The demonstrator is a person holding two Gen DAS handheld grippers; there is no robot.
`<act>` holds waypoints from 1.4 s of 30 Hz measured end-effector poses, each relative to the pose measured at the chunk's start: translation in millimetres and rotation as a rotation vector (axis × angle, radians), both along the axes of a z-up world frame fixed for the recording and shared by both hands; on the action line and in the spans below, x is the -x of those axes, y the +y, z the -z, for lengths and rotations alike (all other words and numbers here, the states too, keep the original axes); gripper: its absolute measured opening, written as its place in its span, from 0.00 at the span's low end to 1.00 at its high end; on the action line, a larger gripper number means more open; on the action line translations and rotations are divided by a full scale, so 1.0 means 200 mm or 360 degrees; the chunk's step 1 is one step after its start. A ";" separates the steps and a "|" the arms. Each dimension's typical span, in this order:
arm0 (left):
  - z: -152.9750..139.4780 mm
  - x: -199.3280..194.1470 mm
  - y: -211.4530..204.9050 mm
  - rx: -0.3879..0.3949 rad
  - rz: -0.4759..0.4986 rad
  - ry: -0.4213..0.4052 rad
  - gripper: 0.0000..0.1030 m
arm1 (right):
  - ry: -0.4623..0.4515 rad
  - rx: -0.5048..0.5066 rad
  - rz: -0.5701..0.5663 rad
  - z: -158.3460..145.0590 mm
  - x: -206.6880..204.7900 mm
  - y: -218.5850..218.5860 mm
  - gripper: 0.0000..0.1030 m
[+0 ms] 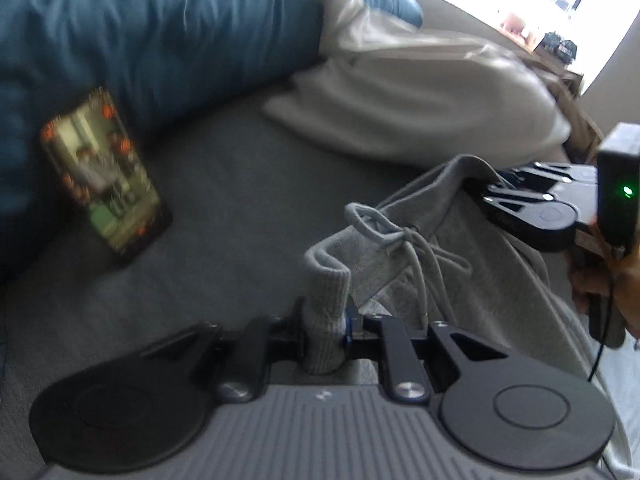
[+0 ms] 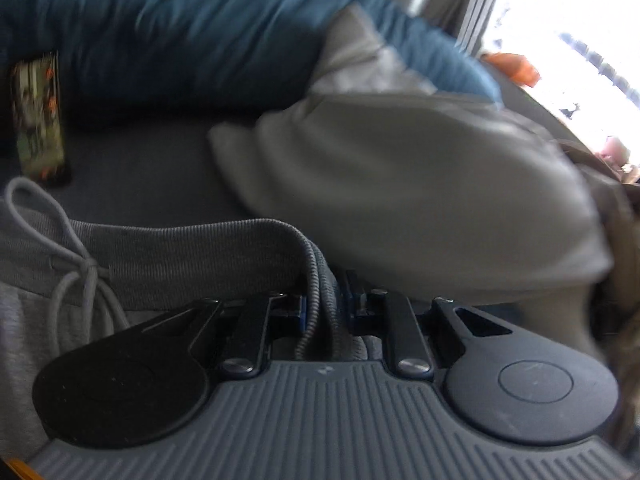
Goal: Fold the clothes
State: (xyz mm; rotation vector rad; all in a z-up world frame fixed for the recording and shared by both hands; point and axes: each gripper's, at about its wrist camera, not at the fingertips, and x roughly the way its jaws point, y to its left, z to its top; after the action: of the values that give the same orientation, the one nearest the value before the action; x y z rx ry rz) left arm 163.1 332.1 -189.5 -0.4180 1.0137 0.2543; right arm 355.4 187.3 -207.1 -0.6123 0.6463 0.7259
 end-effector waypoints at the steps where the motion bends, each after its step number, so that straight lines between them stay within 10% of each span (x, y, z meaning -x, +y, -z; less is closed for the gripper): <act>1: 0.04 -0.02 0.02 0.0009 0.0030 0.0056 0.21 | 0.0032 0.0020 -0.0009 0.04 0.00 0.03 0.15; 6: 0.17 0.00 0.11 0.0006 0.0027 0.0410 0.44 | 0.0243 0.0153 0.0026 0.24 -0.08 0.15 0.21; 11: 0.13 0.10 0.19 -0.0019 -0.0031 0.0441 0.51 | 0.0364 0.0118 0.0076 0.18 -0.13 0.12 0.31; 15: 0.06 0.13 0.20 -0.0109 -0.0031 0.0389 0.53 | 0.0381 -0.0067 0.0087 0.05 -0.12 0.03 0.92; 25: -0.10 0.06 -0.03 -0.0169 0.0136 0.0212 0.54 | 0.0348 -0.0245 0.0085 -0.21 0.06 -0.13 0.92; 33: -0.08 -0.10 -0.19 -0.0064 0.0216 0.0143 0.54 | 0.0440 -0.0345 0.0393 -0.41 0.35 -0.87 0.92; 42: 0.00 -0.41 -0.44 0.0155 0.0327 0.0042 0.54 | 0.0538 0.0009 0.0908 -0.33 0.78 -1.71 0.91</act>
State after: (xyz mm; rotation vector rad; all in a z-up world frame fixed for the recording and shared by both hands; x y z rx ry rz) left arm 245.2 245.1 -188.8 -0.3961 1.0891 0.0263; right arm 199.2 -154.2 -141.2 -0.2824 1.0795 0.2893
